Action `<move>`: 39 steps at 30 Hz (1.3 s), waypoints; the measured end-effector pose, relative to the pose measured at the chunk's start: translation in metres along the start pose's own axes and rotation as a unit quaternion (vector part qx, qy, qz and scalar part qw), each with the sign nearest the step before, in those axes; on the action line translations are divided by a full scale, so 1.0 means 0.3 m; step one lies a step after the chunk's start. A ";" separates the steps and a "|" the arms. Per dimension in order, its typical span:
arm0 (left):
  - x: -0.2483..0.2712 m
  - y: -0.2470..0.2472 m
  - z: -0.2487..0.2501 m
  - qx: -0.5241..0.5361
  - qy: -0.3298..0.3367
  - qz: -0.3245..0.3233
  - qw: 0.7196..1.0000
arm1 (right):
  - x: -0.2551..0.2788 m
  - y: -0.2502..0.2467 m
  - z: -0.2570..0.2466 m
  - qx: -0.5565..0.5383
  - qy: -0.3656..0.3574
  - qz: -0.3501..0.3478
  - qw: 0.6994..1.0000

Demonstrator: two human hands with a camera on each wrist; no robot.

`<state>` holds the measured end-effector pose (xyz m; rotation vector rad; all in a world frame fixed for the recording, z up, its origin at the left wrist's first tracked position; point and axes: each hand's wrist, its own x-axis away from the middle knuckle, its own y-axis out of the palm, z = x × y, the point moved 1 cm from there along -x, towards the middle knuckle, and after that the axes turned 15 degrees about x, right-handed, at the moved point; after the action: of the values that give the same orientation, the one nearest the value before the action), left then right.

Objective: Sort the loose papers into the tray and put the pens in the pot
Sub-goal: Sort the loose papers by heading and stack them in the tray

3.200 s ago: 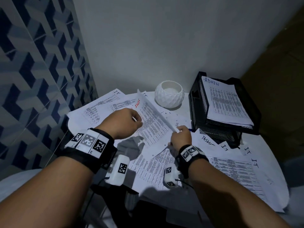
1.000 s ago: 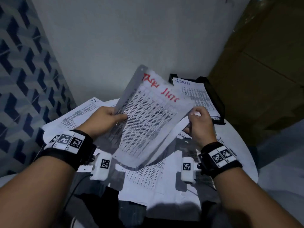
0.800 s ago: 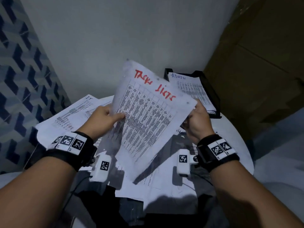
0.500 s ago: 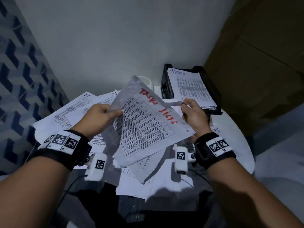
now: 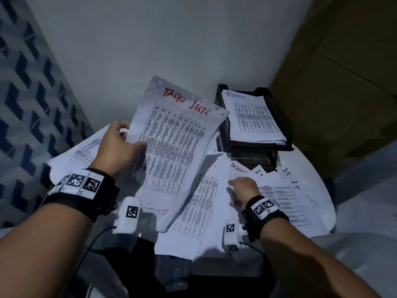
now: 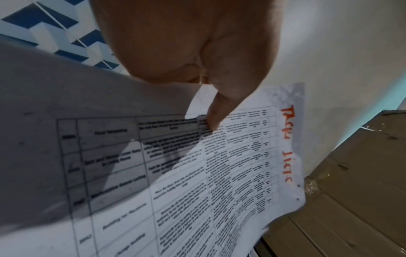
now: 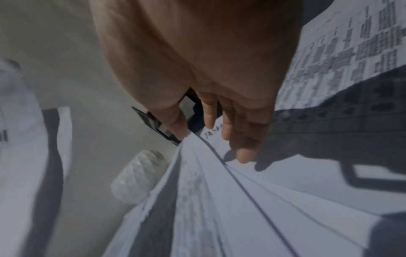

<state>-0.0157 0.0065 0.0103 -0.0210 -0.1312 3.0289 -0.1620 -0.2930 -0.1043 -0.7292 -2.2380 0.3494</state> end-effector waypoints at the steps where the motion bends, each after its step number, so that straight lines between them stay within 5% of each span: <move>1: 0.006 -0.005 -0.005 0.004 0.001 -0.004 1.000 | -0.005 0.012 0.020 0.012 0.009 -0.009 1.000; 8: 0.056 -0.031 -0.016 -0.060 -0.035 -0.020 0.997 | -0.003 0.075 0.043 0.237 -0.053 0.021 0.970; 12: 0.048 -0.049 -0.012 -0.118 -0.002 -0.007 0.993 | 0.025 0.086 0.002 0.164 -0.113 0.100 0.975; 17: 0.046 -0.052 0.007 -0.185 0.019 0.010 0.982 | 0.144 0.017 -0.118 0.159 -0.252 0.212 0.931; 27: 0.044 -0.066 0.013 -0.167 0.006 0.001 0.986 | 0.196 -0.158 -0.112 0.328 -0.310 0.227 0.863; 30: 0.043 -0.072 0.011 -0.147 0.003 0.003 0.989 | 0.231 -0.193 -0.136 0.279 -0.338 0.250 0.863; 35: 0.044 -0.073 0.014 -0.149 0.006 0.033 0.988 | 0.270 -0.266 -0.217 0.045 -0.335 0.280 0.898; 39: 0.058 -0.072 0.024 -0.134 0.000 0.053 0.990 | 0.241 -0.319 -0.226 -0.105 -0.304 0.206 0.924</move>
<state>-0.0307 0.0291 0.0192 -0.0507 -0.5524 3.0918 -0.1910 -0.3246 0.0265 -1.3666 -2.7166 0.6120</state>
